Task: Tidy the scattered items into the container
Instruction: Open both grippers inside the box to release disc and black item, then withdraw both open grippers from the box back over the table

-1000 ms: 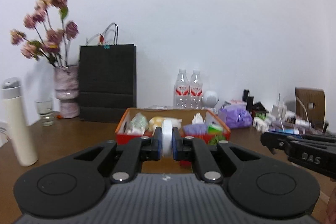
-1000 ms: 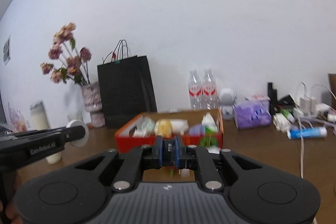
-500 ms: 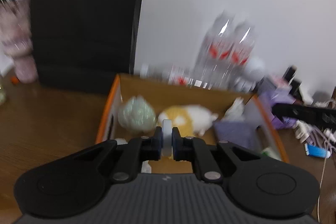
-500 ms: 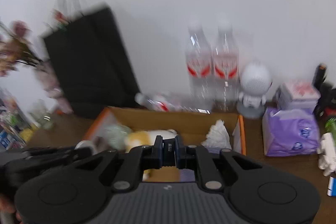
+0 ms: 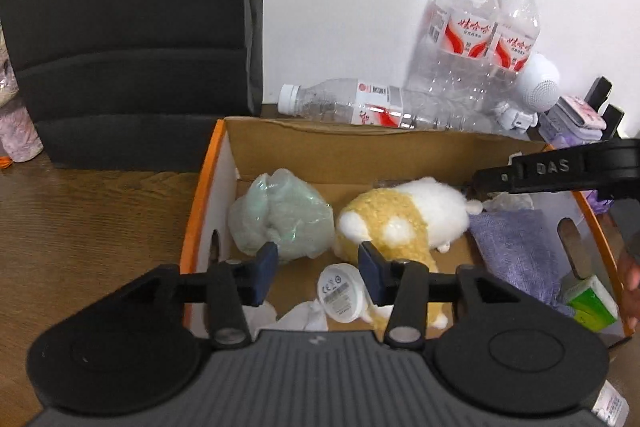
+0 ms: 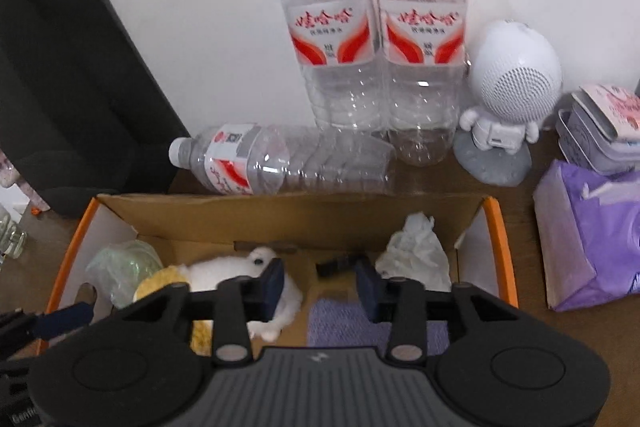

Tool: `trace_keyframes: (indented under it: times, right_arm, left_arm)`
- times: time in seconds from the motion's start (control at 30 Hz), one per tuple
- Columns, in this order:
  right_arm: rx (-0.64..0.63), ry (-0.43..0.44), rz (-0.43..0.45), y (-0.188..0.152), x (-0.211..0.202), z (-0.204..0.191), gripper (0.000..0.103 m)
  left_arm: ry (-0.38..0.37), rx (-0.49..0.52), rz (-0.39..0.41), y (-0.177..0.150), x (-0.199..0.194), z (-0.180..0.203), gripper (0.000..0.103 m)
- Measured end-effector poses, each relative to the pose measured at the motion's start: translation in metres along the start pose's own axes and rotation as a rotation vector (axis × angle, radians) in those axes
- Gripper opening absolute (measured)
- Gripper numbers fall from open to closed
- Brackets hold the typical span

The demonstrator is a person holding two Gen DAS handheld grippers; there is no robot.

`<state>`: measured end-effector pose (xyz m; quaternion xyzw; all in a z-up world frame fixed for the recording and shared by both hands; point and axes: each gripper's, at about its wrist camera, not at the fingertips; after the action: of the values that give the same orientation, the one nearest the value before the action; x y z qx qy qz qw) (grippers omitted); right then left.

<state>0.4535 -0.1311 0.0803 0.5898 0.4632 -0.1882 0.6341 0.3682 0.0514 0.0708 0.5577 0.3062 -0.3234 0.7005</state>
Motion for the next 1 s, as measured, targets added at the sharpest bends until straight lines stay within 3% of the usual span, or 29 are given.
trace_keyframes:
  times: [0.1, 0.23, 0.3, 0.43, 0.77, 1.0]
  right_arm:
    - [-0.008, 0.013, -0.062, -0.008, -0.012, 0.003, 0.045]
    - [-0.05, 0.028, -0.129, -0.029, -0.04, 0.004, 0.06]
    - [-0.067, 0.054, -0.153, -0.044, -0.054, 0.004, 0.066]
    - [-0.097, 0.08, -0.186, -0.076, -0.078, 0.002, 0.074]
    - [-0.085, 0.038, -0.206, -0.087, -0.083, 0.002, 0.077]
    - [-0.102, 0.024, -0.209, -0.097, -0.086, -0.008, 0.078]
  left_arm:
    - [-0.014, 0.007, -0.056, -0.003, -0.005, -0.003, 0.058]
    - [-0.011, 0.029, -0.127, -0.019, -0.011, -0.009, 0.06]
    - [-0.03, 0.026, -0.157, -0.029, -0.013, -0.014, 0.068]
    - [-0.031, 0.074, -0.161, -0.05, -0.025, -0.012, 0.069]
    - [-0.008, 0.059, -0.173, -0.059, -0.03, 0.0, 0.072]
    - [0.042, 0.08, -0.134, -0.061, -0.029, 0.004, 0.072]
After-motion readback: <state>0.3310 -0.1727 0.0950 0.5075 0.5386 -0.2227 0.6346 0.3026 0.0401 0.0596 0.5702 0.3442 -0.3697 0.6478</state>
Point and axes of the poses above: each gripper's, at about its wrist camera, not at the fingertips, and x roughly the way its jaws point, z to its right, y to its top, and after that the axes turned 10 degrees about -x, right-handed
